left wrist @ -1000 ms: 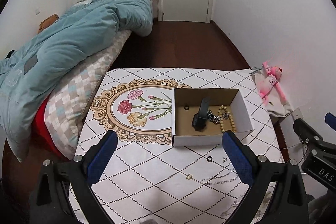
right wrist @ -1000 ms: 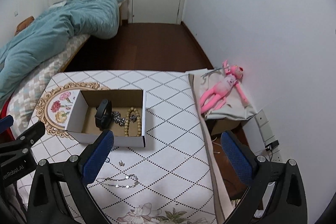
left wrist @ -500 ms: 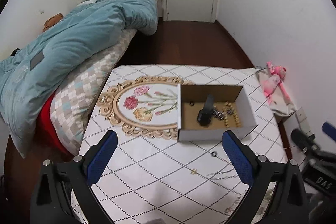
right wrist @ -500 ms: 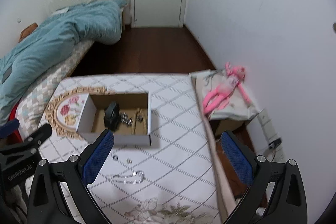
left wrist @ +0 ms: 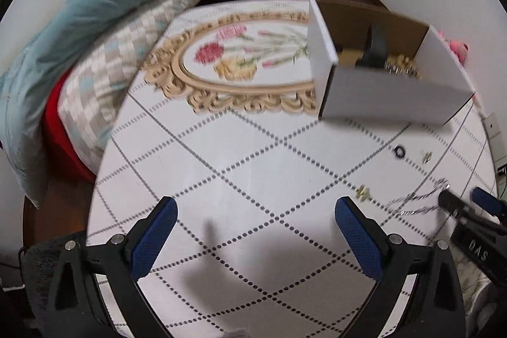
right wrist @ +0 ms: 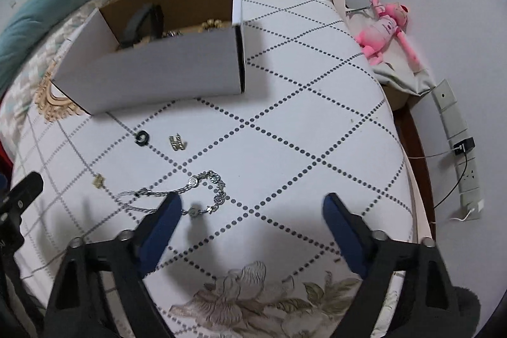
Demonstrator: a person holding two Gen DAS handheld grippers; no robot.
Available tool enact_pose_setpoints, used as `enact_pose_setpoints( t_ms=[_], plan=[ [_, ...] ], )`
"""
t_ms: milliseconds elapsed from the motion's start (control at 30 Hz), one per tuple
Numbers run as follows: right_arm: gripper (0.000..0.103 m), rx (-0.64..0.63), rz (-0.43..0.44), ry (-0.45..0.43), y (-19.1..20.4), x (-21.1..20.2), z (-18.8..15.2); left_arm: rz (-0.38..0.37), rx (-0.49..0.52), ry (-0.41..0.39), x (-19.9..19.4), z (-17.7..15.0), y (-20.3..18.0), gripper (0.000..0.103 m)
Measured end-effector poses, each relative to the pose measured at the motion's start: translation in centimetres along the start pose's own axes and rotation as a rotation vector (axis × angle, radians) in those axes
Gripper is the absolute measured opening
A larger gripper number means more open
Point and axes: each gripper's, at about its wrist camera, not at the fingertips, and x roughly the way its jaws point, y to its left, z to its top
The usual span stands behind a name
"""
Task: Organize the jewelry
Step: 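Move both tools back toward the silver chain and gold earrings, then grasp a gold earring with the left tool while the right tool grasps the silver chain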
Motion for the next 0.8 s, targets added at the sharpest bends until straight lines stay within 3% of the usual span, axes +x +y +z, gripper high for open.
enact_pose_setpoints(
  t_ms=[167,200,233,400,633,733,800],
  plan=[
    [0.034,-0.039,0.000,-0.054,0.9,-0.1,-0.3,-0.006,0.031,0.031,1.4,-0.4,-1.1,0.102],
    [0.017,-0.056,-0.001,-0.057,1.1,-0.1,-0.4,-0.009,0.037,0.035,1.7,-0.5,-1.4,0.102],
    [0.008,-0.069,-0.009,-0.052,1.2,-0.2,-0.4,-0.012,0.038,0.038,1.8,-0.5,-1.7,0.102],
    [0.004,-0.039,-0.047,-0.044,-0.6,-0.4,-0.5,-0.043,0.041,0.046,2.1,-0.5,-2.9,0.101],
    [0.004,0.036,-0.037,-0.028,-3.5,-0.4,-0.1,-0.090,0.077,0.040,2.4,0.0,-5.1,0.101],
    [0.004,0.037,-0.042,-0.028,-3.6,-0.3,0.1,-0.111,0.101,0.020,2.0,0.1,-6.0,0.090],
    [0.004,0.033,-0.045,-0.028,-3.6,-0.2,0.1,-0.124,0.121,0.004,1.7,0.1,-6.6,0.077]
  ],
)
